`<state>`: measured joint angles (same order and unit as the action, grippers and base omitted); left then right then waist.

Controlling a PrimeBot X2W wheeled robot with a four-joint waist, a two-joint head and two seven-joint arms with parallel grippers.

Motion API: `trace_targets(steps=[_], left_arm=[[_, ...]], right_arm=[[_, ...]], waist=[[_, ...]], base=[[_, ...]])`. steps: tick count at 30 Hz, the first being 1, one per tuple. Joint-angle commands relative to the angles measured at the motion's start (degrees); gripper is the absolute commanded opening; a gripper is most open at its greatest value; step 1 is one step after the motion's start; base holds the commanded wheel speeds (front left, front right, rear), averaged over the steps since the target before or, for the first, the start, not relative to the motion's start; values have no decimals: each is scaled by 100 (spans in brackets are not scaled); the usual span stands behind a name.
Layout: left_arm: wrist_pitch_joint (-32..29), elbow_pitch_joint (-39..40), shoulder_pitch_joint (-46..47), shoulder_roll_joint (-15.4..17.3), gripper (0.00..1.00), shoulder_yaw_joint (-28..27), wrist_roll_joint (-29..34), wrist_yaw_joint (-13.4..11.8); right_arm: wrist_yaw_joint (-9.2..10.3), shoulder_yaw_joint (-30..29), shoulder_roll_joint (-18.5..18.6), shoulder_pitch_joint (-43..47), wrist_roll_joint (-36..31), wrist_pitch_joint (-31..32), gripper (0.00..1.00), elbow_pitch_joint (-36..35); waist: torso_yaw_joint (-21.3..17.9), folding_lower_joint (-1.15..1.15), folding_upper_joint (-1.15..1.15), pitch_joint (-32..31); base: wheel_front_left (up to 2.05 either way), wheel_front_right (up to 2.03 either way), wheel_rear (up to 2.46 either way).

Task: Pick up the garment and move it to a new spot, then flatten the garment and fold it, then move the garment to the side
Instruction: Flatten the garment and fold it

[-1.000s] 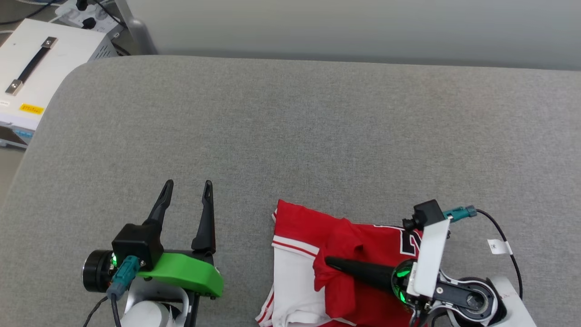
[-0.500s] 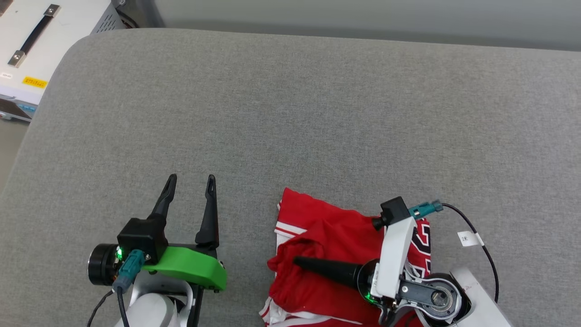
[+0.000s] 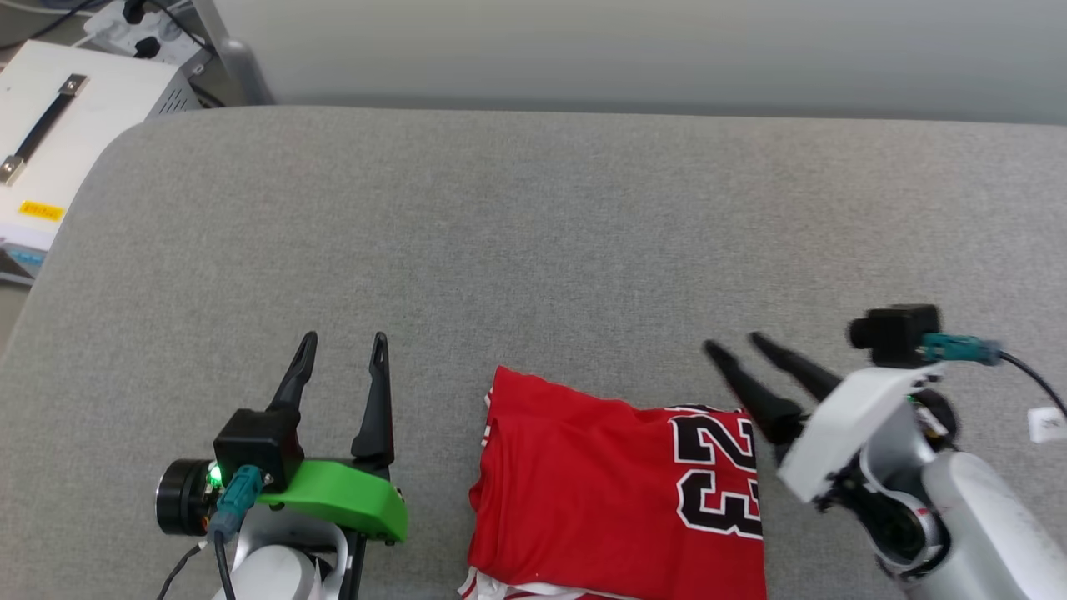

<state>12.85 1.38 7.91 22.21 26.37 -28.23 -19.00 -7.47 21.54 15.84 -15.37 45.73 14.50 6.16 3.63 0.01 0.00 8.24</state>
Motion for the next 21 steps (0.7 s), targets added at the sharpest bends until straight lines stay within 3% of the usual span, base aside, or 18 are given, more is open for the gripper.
trace_targets(steps=[1,6,11,21], left_arm=[[44,-45,-103,32,100,-18,-30,-60],[79,-140,-209,49,100,-60,-60,-77],[118,-214,-321,89,100,-142,-98,-79],[190,-368,-686,59,100,-280,-113,-87]], right_arm=[[-2,-214,56,110,-322,-241,100,75],[-2,-1261,-10,500,-1420,-924,100,110],[-2,-2054,-255,878,-2271,-1431,100,-287],[-2,-2209,-766,2078,-3054,-1640,100,-1302]], waist=[[-131,-1,0,-149],[-299,-1,0,-324],[-453,-1,0,-481],[-632,-1,0,-832]], base=[[0,0,0],[0,0,0],[0,0,0],[0,0,0]])
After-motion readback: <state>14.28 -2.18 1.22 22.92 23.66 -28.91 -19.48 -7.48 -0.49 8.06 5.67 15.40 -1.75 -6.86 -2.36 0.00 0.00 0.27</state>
